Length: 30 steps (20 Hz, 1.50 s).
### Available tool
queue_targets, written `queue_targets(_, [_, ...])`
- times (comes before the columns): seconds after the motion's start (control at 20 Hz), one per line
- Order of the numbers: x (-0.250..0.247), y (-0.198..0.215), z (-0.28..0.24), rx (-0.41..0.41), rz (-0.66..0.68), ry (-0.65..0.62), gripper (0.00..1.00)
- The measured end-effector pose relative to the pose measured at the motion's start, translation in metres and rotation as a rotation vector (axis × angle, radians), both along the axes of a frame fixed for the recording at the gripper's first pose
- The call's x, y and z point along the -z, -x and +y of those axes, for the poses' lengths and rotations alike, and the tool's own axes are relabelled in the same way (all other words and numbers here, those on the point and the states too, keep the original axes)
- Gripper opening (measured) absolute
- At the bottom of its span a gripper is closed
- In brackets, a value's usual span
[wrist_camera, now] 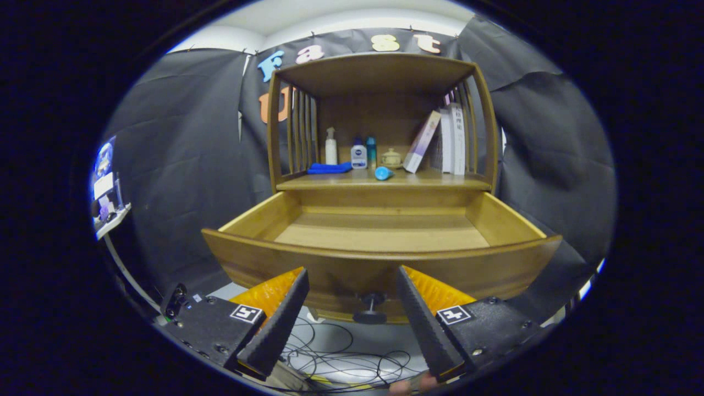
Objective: Pull open the drawer, take out the items inside it, and place them on the countertop above the cabinet.
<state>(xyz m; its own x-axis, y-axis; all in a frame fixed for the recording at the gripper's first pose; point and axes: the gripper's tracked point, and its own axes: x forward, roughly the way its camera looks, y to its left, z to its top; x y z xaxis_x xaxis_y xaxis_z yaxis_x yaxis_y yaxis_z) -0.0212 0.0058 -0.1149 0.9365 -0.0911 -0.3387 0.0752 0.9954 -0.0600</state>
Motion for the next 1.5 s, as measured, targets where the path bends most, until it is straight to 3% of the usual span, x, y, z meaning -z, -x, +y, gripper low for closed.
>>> queue_targets(0.55, [0.040, -0.013, -0.024, 0.067, -0.040, 0.009, 1.00])
queue_targets(1.1, [0.043, -0.024, -0.033, 0.143, -0.069, 0.117, 1.00])
queue_targets(1.5, [0.041, -0.036, -0.033, 0.141, -0.086, 0.097, 1.00])
